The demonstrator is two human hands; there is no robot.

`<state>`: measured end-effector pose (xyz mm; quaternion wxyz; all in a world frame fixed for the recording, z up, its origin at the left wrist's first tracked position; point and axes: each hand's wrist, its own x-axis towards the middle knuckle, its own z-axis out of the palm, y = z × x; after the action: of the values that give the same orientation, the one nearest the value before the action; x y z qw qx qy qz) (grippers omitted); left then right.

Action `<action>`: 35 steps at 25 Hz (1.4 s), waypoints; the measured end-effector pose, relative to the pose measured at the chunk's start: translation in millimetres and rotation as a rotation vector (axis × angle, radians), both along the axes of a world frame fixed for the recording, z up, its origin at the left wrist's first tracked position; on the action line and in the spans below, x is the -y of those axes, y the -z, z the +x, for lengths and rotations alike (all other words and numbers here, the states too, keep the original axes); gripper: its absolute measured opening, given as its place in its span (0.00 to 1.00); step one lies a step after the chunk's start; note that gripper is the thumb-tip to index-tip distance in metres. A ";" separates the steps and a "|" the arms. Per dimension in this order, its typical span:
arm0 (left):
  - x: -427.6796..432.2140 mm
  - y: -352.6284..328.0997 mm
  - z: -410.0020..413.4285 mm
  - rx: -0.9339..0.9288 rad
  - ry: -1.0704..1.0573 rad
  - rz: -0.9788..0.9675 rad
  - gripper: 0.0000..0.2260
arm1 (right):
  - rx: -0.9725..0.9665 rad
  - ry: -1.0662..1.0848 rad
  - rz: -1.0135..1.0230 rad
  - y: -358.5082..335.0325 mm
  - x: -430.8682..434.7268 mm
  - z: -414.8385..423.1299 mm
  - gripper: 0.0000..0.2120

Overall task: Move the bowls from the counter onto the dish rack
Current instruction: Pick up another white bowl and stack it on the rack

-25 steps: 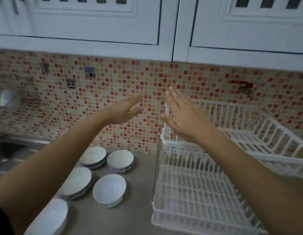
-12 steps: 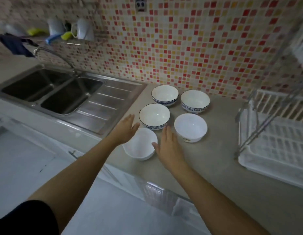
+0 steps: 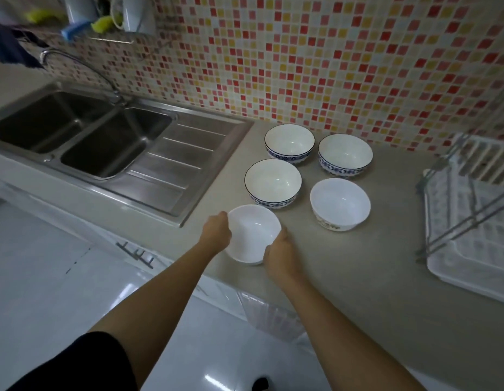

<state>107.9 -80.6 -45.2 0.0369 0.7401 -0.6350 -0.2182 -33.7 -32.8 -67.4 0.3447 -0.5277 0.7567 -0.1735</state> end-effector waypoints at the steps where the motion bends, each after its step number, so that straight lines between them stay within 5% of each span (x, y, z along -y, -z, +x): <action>1: -1.2 -7.4 0.4 -0.017 0.001 -0.015 0.15 | 0.002 -0.013 -0.009 -6.1 -1.0 -1.6 0.26; 9: -18.8 -164.7 -75.4 -0.248 0.046 -0.479 0.15 | 0.264 0.133 -0.507 -141.6 -17.2 -76.9 0.20; 14: -16.7 -264.0 -152.6 -0.678 0.176 -0.822 0.15 | 0.701 0.170 -0.723 -280.8 -39.6 -166.6 0.09; 18: -20.7 -313.4 -221.2 -1.076 0.399 -0.908 0.14 | 0.906 -0.006 -0.630 -364.7 -68.9 -246.3 0.16; 21: -22.4 -338.0 -277.2 -1.339 0.526 -0.690 0.10 | 0.755 -0.114 -0.669 -398.0 -86.4 -309.7 0.26; 25: -10.6 -367.8 -335.4 -1.487 0.632 -0.343 0.13 | 0.538 -0.175 -0.776 -414.2 -101.2 -377.5 0.25; 32: 6.2 -377.1 -402.1 -0.785 1.083 -0.379 0.33 | -0.331 -0.305 -0.749 -417.2 -79.3 -467.9 0.34; 35: 15.3 -367.6 -425.5 -0.628 1.090 -0.452 0.32 | -0.449 -0.319 -0.641 -402.7 -56.9 -489.6 0.35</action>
<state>-317.6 -95.9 322.4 0.2585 0.1886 -0.9074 -0.2725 -523.3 24.0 335.3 0.0121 -0.7434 0.6297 -0.2251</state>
